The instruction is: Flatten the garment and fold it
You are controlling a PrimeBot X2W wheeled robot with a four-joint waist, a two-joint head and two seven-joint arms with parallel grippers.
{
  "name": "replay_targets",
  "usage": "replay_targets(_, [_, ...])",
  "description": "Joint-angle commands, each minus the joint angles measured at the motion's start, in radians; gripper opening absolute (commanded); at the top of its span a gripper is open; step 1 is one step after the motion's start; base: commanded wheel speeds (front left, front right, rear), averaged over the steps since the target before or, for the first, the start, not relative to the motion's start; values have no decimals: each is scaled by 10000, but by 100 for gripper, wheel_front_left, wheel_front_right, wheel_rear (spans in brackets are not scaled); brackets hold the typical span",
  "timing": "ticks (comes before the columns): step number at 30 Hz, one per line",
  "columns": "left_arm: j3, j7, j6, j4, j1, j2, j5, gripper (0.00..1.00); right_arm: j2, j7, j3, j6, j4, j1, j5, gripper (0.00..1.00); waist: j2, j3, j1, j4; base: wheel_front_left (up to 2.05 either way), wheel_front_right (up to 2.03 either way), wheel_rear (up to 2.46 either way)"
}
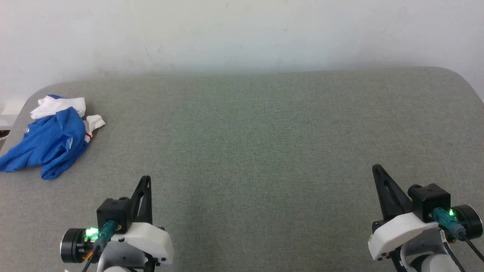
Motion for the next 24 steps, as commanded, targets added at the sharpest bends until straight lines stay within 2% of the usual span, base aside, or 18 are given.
replay_targets(1, [-1,1,80,-60,-131,-34,66,0,34,5,-7,-21,-62,-69,-76,0,-1,0,0,0,0,0,0])
replay_targets(24, [-1,1,80,-60,-131,-34,66,0,34,5,-7,-21,-62,-69,-76,0,-1,0,0,0,0,0,0])
